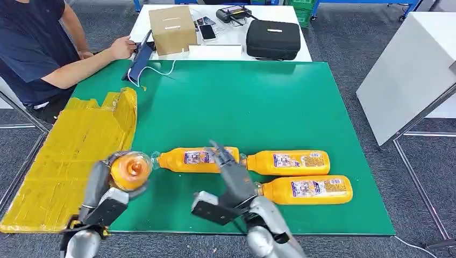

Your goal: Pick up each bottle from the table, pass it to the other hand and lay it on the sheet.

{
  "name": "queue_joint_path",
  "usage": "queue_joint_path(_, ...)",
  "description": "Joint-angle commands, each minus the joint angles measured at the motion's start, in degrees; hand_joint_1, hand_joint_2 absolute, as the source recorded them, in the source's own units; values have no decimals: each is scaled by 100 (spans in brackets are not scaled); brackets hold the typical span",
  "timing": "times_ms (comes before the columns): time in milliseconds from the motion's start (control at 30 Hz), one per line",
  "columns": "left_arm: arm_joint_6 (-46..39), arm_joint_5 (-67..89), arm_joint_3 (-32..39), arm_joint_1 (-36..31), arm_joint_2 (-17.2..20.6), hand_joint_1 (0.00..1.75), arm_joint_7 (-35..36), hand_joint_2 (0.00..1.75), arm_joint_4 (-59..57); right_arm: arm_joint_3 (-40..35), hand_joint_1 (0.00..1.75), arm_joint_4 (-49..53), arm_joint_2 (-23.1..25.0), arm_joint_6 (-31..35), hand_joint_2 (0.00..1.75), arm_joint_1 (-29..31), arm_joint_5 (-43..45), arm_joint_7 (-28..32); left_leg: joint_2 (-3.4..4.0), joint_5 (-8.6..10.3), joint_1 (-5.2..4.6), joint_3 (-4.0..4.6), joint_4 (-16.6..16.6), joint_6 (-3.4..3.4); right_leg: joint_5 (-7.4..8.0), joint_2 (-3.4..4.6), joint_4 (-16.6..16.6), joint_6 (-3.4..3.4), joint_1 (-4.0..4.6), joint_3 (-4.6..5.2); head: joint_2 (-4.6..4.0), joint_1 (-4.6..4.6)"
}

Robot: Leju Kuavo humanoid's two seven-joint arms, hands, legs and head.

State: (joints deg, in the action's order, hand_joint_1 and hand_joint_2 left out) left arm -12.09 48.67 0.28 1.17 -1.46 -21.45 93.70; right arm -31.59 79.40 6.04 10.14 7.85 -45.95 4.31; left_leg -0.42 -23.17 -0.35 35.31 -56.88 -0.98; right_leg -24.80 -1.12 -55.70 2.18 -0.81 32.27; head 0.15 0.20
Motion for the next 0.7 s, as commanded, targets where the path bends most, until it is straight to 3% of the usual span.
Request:
queue_joint_path(33,-1002,1749,225,-825,925,175,376,175,-1770,752,0,-104,-826,-463,0,930,445,-140,0,-1,3,-19,4,9,-3,5,6,-8,3,-22,0,0)
queue_joint_path(567,-1075,2127,66,-877,1009,175,622,175,-1915,628,0,-232,-853,-472,0,1030,414,-250,1,-3,3,-7,0,6,-3,3,3,-4,3,-11,0,0)
queue_joint_path(600,-1127,2303,6,-936,1053,175,712,175,-2071,595,0,-343,-871,-490,0,1118,412,-274,2,-6,5,-13,-1,8,-6,5,3,-6,5,-18,0,0)
queue_joint_path(633,-667,2790,-741,-1543,1463,175,759,175,-3521,406,0,-1312,-768,-717,0,1716,399,-331,3,-4,3,-12,0,8,-4,6,1,-6,3,-15,0,0)
queue_joint_path(700,-524,2708,-861,-1666,1561,175,646,175,-3741,351,0,-1550,-740,-806,0,1867,423,-348,-3,1,2,-9,3,7,-2,-1,4,-5,1,-12,0,0)
